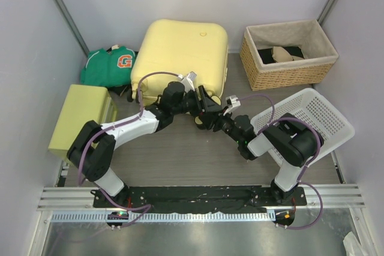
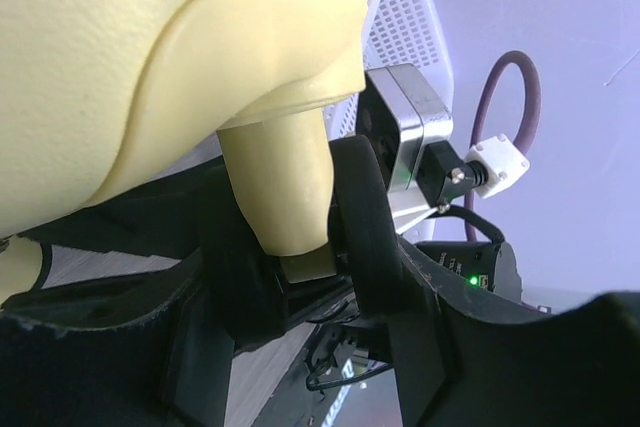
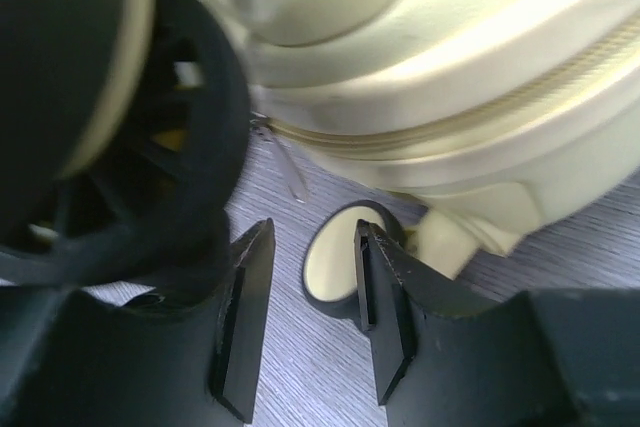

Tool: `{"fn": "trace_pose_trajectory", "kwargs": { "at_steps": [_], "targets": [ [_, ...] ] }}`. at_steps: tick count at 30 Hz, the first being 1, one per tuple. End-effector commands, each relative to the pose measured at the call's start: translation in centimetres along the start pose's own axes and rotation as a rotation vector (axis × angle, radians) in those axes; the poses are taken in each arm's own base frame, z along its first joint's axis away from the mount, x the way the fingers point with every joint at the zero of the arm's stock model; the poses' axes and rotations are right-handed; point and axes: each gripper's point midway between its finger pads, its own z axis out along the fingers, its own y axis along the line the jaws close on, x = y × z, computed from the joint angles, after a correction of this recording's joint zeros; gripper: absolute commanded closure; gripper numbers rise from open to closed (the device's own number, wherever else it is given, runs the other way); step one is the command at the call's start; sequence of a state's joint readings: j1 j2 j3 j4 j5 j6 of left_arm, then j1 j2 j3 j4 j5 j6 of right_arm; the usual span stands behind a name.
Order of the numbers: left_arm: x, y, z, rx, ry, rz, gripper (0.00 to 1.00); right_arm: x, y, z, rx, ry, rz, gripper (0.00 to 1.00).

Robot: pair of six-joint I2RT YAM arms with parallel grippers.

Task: Open, take out, and arrange the luggage
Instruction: Unzip the luggage at the center of the board.

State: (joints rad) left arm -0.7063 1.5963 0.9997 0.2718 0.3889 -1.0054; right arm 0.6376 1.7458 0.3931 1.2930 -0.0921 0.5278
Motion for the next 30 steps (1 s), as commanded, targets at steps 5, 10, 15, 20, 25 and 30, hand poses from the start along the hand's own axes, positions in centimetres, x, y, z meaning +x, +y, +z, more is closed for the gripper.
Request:
{"fn": "trace_pose_trajectory", "kwargs": {
  "at_steps": [5, 10, 15, 20, 25, 30],
  "targets": [
    [-2.6, -11.0, -0.2, 0.344, -0.107, 0.092, 1.00, -10.6, 6.2, -0.3, -0.229, -0.389, -0.077, 0.53],
    [-2.8, -11.3, -0.2, 0.357, -0.120, 0.072, 1.00, -11.5, 5.7, -0.4, -0.190, -0.426, -0.073, 0.53],
    [-2.7, -11.7, -0.1, 0.372, -0.128, 0.060, 1.00, -11.7, 5.4, 0.2, -0.180, -0.435, -0.082, 0.52],
    [-2.8, -12.0, -0.1, 0.392, -0.140, 0.031, 1.00, -12.4, 5.2, 0.6, -0.163, -0.459, -0.094, 0.51],
    [-3.4, -12.0, 0.1, 0.406, -0.171, -0.005, 1.00, -12.9, 6.2, 1.1, -0.205, -0.465, -0.094, 0.51],
    [-3.8, -12.4, 0.3, 0.439, -0.184, -0.045, 1.00, -12.9, 6.4, 1.3, -0.206, -0.468, -0.090, 0.51]
  ]
}}
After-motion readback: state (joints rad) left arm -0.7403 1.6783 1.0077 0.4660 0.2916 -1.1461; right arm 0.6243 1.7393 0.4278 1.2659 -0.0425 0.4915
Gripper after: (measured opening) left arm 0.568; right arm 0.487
